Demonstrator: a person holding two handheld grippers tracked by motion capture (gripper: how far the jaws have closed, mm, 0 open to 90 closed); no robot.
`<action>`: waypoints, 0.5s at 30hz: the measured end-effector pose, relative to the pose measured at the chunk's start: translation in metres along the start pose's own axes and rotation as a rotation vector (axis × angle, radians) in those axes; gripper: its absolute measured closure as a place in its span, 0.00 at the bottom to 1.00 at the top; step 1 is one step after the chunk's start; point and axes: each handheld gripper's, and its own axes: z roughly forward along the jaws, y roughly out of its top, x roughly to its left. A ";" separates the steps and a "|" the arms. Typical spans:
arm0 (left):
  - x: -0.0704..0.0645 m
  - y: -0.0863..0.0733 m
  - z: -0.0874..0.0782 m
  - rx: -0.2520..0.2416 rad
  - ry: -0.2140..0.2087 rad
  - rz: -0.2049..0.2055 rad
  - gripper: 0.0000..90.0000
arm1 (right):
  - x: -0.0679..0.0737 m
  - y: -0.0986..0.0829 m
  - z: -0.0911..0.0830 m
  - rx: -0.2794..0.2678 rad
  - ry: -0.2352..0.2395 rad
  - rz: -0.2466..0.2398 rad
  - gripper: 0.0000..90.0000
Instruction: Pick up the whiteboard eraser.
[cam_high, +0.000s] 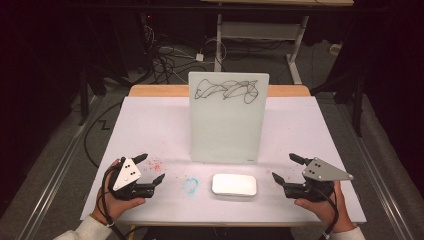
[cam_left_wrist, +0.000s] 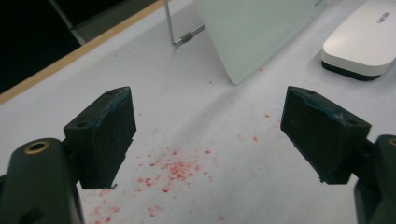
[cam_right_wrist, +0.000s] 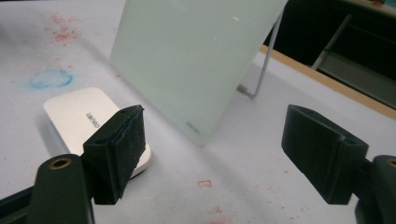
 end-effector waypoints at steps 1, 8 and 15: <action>0.000 -0.001 0.001 0.011 -0.002 0.006 0.19 | 0.000 0.000 0.001 0.009 0.006 -0.008 0.24; -0.005 -0.003 0.005 0.043 -0.023 0.014 0.20 | -0.001 0.003 0.009 0.060 0.066 -0.025 0.25; -0.013 -0.007 0.007 0.090 -0.033 0.041 0.20 | 0.002 0.026 0.032 0.144 0.192 -0.086 0.26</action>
